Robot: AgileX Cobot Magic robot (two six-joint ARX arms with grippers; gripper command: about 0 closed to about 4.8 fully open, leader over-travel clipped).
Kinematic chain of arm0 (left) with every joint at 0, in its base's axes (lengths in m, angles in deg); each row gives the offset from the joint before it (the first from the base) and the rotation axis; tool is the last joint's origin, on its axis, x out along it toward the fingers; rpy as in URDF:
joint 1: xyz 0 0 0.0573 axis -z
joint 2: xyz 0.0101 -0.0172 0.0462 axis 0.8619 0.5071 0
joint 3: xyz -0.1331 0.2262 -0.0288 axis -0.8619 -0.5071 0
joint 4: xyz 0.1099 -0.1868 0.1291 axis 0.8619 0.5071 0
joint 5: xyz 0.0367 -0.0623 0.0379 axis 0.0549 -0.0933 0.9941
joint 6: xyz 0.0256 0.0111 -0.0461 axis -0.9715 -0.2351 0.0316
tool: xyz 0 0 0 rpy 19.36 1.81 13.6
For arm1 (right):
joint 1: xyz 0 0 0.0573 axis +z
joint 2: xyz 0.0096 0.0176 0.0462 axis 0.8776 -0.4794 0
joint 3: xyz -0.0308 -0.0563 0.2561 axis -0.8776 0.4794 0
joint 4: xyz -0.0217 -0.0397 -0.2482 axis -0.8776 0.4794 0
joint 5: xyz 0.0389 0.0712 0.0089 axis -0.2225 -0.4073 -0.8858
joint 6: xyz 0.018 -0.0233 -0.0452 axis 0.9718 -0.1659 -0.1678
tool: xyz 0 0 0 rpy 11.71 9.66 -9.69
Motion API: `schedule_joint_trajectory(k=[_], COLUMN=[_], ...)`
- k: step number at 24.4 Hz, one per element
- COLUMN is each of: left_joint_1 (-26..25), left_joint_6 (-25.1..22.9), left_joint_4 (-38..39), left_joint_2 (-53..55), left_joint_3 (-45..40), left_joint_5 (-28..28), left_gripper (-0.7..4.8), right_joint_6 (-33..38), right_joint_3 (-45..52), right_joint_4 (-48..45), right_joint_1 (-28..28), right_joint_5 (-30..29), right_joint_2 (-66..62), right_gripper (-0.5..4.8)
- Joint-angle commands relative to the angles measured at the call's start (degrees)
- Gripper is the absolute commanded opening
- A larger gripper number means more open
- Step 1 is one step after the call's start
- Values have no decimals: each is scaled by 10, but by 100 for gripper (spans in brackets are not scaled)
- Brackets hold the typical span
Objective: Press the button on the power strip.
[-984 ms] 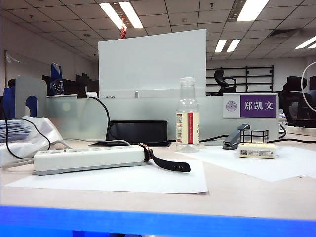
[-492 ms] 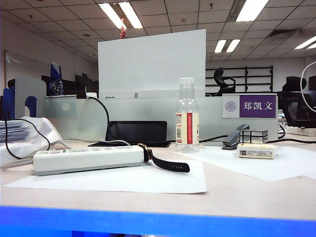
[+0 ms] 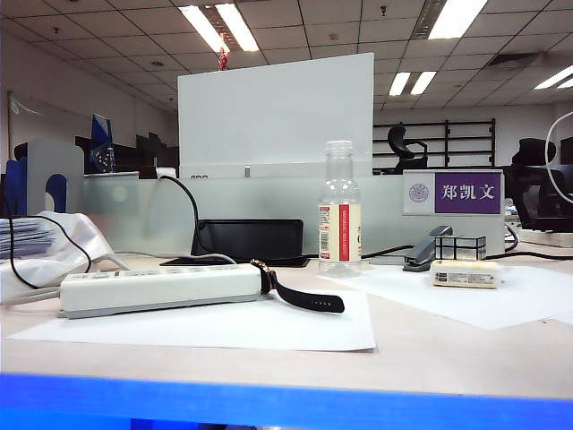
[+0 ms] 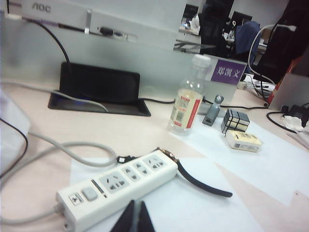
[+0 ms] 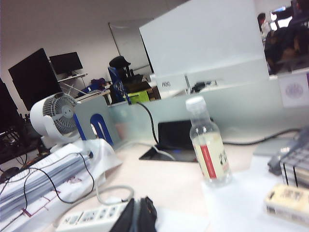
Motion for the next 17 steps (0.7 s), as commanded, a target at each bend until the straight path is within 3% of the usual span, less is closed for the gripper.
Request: schedule_joint_trajectory(k=[1,10,17], left_joint_1=[0,0,0], left_joint_6=[11,-46,-83], left_joint_4=[-32,-53,-65], left_joint_2=[-1,-1,-1], left_joint_3=[-16,-64,-78], left_joint_5=[0,15,67], left_gripper=[-4,-4,-4], right_joint_6=[11,2,-38], right_joint_3=[9,38,60], right_joint_4=[-7,7,2], right_joint_1=[0,0,-2], right_joint_5=[2,2,12], right_joint_2=[1,1,1], right_gripper=[3,4,3])
